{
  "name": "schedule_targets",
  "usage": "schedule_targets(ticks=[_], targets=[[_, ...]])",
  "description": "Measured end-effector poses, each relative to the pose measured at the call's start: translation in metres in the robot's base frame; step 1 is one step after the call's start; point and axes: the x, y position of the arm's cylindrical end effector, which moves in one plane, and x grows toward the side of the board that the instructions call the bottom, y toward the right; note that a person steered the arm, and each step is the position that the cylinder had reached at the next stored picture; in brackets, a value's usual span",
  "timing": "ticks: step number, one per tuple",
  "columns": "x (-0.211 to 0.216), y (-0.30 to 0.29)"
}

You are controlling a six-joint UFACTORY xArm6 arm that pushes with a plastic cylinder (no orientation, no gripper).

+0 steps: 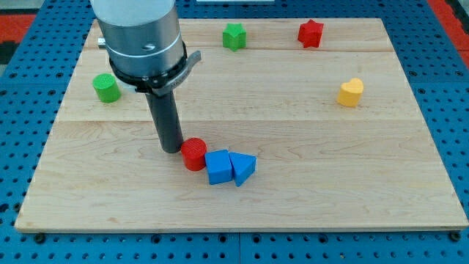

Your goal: Move your arm towards the yellow heart

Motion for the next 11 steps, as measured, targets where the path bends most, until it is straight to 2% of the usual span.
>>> schedule_targets(ticks=[1, 2, 7, 8, 9, 11], targets=[[-0.05, 0.071], [-0.1, 0.114], [-0.107, 0.116], [-0.08, 0.128], [-0.073, 0.157], [-0.128, 0.208]])
